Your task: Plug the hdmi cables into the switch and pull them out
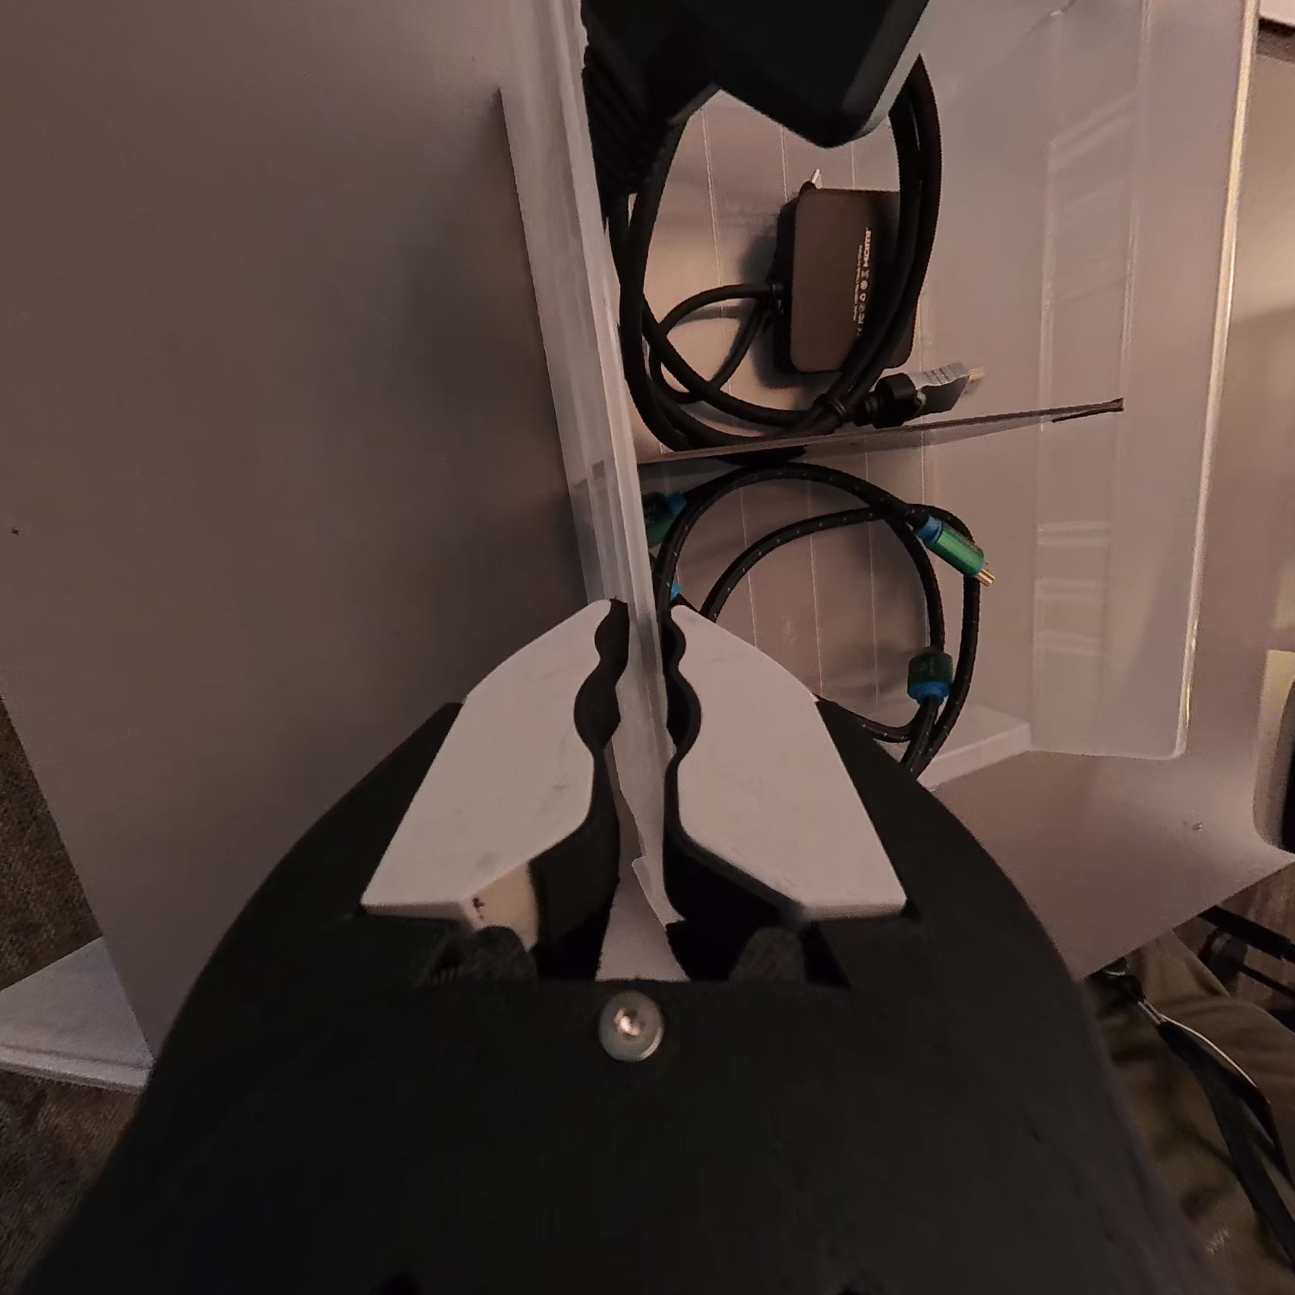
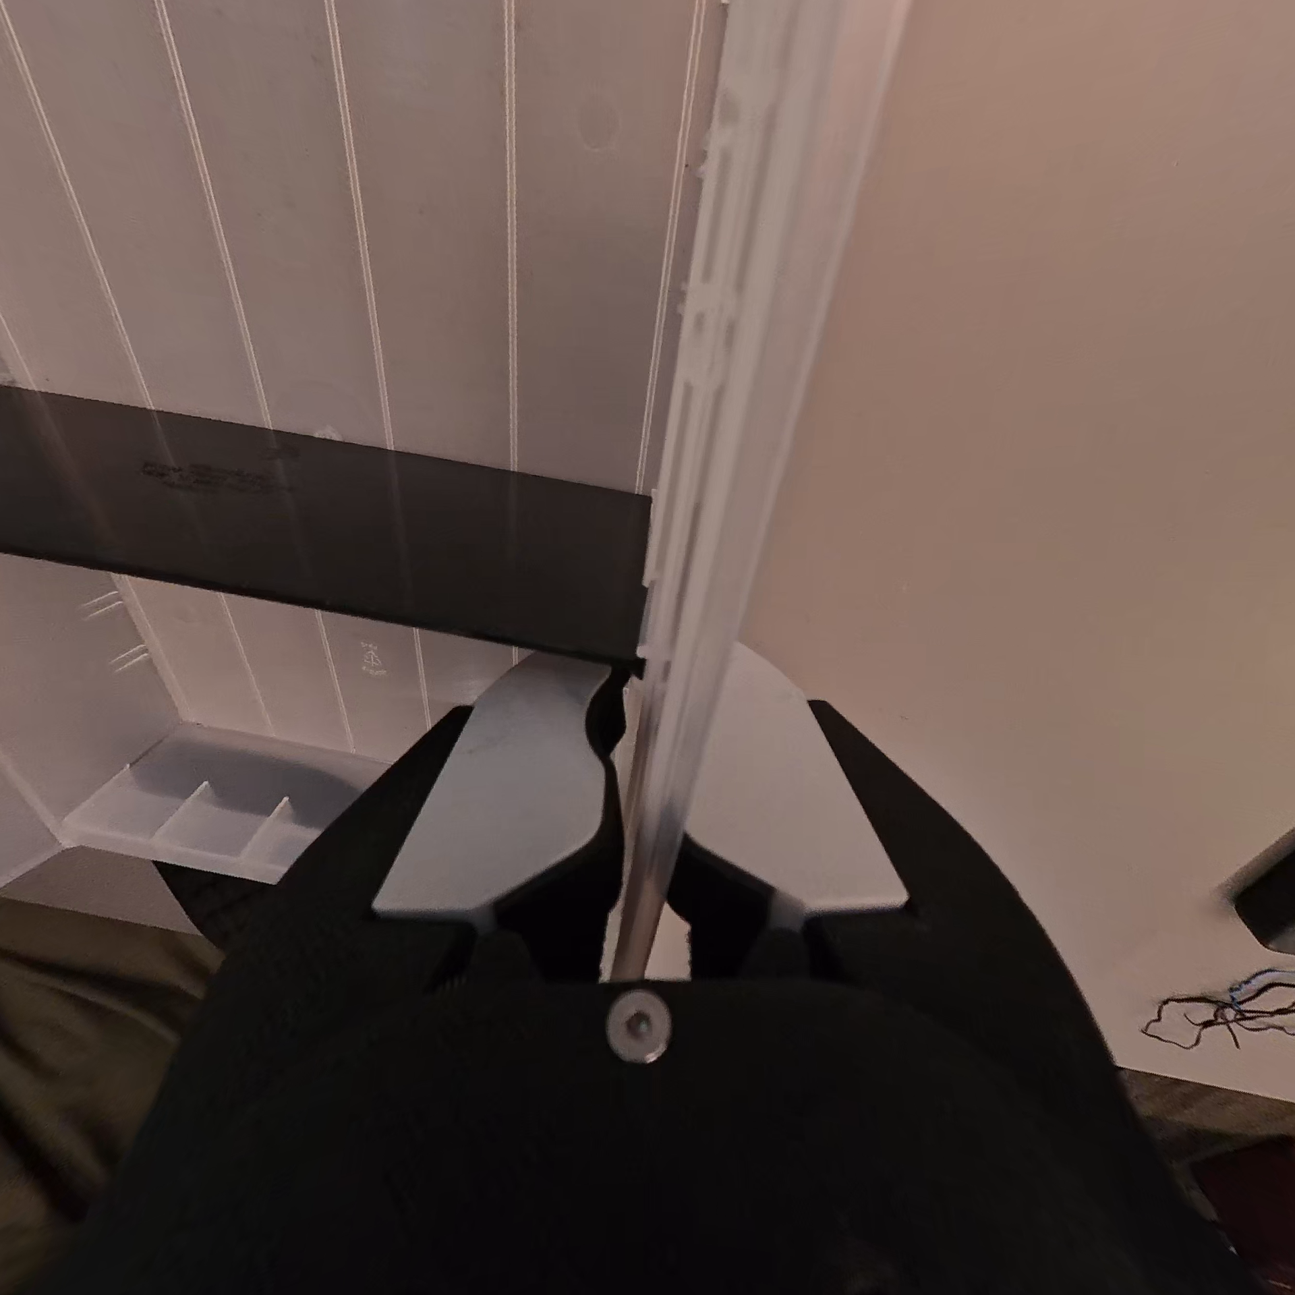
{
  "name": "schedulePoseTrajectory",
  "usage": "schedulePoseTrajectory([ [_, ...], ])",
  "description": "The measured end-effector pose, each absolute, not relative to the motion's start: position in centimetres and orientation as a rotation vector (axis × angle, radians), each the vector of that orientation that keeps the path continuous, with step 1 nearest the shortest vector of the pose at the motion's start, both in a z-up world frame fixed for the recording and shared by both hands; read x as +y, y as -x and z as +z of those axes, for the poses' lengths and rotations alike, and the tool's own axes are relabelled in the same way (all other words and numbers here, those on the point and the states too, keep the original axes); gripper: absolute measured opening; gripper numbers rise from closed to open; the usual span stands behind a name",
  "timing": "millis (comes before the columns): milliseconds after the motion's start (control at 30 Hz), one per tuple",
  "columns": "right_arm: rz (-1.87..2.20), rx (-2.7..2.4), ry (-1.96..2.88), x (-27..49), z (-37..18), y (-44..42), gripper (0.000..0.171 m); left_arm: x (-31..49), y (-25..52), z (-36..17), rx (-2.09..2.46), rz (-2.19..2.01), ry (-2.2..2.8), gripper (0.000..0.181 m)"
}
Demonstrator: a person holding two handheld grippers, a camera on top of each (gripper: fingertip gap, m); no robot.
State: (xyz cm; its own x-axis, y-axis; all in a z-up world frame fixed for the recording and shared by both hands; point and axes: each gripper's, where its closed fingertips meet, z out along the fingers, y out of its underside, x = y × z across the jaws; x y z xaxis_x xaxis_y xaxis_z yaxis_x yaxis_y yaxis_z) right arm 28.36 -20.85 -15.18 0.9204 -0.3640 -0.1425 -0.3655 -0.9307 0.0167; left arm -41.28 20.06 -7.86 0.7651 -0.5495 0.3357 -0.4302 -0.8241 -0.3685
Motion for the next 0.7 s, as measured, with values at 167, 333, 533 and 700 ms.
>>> schedulePoseTrajectory([
  [167,0.212,0.588,3.059,-20.8,-15.2,-28.4,0.005,19.9,41.3,-7.8,0.763,-0.638,2.690,0.010],
  [333,0.214,0.604,3.057,-20.9,-15.2,-28.2,0.005,19.7,41.6,-7.8,0.763,-0.640,2.697,0.010],
  [533,0.160,0.622,3.056,-21.1,-15.2,-28.5,0.011,19.9,41.9,-7.3,0.714,-0.655,2.686,0.010],
  [700,0.049,0.530,3.075,-21.4,-14.9,-28.8,0.032,21.5,41.1,-2.5,0.646,-0.724,2.445,0.030],
])
